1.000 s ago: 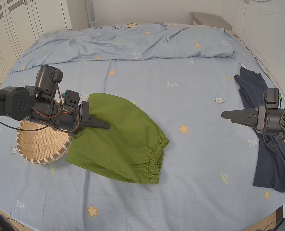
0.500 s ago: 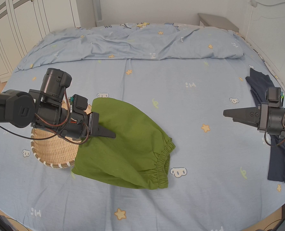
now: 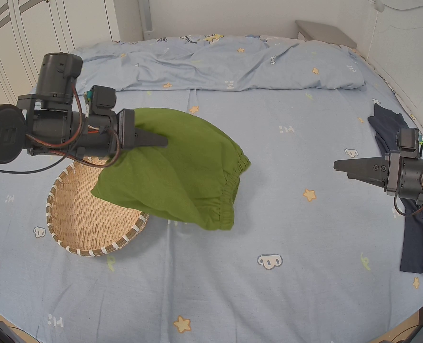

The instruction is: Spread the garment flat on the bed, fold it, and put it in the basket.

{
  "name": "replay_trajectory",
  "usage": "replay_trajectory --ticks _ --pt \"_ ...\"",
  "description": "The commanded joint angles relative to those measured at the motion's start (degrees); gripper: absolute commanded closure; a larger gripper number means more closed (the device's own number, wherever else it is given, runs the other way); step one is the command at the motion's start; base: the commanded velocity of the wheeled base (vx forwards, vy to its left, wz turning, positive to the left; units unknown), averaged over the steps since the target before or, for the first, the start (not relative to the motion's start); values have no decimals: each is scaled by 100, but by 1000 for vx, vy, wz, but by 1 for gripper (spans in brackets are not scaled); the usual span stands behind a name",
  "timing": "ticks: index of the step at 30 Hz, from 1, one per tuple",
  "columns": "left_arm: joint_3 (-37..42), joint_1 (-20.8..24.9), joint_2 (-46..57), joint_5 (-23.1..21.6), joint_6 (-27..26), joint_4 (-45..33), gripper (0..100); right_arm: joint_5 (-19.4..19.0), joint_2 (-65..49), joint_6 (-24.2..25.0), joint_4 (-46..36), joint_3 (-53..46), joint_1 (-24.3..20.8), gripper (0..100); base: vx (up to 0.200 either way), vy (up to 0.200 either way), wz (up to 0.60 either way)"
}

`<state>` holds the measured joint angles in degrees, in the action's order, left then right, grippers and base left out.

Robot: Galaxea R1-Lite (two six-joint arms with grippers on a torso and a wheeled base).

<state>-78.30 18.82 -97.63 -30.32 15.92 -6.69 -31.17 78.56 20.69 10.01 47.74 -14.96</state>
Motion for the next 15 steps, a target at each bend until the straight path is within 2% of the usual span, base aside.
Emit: replay_trajectory --ticks 1,6,8,15 --pt "8 -318 271 35 25 212 100 -3 19 -3 10 -1 37 0 0 0 0" --pt "60 -854 632 26 34 247 100 6 2 -3 10 16 72 0 0 0 0" --pt "96 -1214 684 26 51 221 100 6 -16 -3 10 34 142 0 0 0 0" --pt "746 -1873 763 26 69 239 100 6 -51 -3 -8 43 151 0 0 0 0"
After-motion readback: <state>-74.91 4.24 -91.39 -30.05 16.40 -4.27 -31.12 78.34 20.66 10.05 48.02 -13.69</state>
